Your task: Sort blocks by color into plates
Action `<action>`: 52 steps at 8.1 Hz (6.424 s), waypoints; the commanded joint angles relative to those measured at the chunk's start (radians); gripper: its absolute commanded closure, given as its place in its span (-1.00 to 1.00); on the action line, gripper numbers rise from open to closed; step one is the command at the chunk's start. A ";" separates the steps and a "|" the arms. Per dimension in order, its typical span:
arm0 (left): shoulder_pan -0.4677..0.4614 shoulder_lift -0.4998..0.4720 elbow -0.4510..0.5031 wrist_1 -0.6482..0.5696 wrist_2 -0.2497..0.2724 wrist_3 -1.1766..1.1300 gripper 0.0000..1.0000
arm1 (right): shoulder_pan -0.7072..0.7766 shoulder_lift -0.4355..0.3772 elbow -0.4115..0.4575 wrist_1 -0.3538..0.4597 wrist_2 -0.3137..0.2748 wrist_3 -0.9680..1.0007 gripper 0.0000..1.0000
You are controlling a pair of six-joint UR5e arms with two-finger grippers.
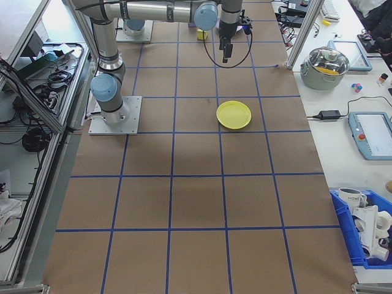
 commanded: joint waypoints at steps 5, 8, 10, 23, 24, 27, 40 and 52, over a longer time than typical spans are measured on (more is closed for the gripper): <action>0.062 -0.140 -0.108 0.069 0.043 0.022 -1.00 | 0.000 0.003 0.011 -0.007 0.010 0.004 -1.00; 0.054 -0.197 -0.107 0.111 0.043 0.059 -1.00 | 0.000 0.003 0.014 -0.009 0.003 0.000 -1.00; 0.054 -0.196 -0.107 0.111 0.037 0.060 -1.00 | 0.000 0.003 0.014 -0.010 0.007 0.018 -1.00; 0.056 -0.232 -0.108 0.111 0.000 0.072 0.48 | -0.002 0.017 0.011 -0.045 0.004 0.004 -1.00; 0.056 -0.220 -0.101 0.096 0.000 0.072 0.69 | -0.002 0.017 0.011 -0.047 0.004 0.015 -1.00; 0.054 -0.194 -0.011 0.033 0.002 0.080 1.00 | -0.002 0.017 0.011 -0.047 0.009 0.012 -1.00; -0.082 -0.573 0.505 0.039 -0.119 0.082 -0.99 | -0.003 0.017 0.011 -0.047 0.004 -0.111 -1.00; -0.263 -0.193 0.058 0.236 -0.129 0.184 -1.00 | -0.005 0.019 0.015 -0.084 -0.002 -0.118 -1.00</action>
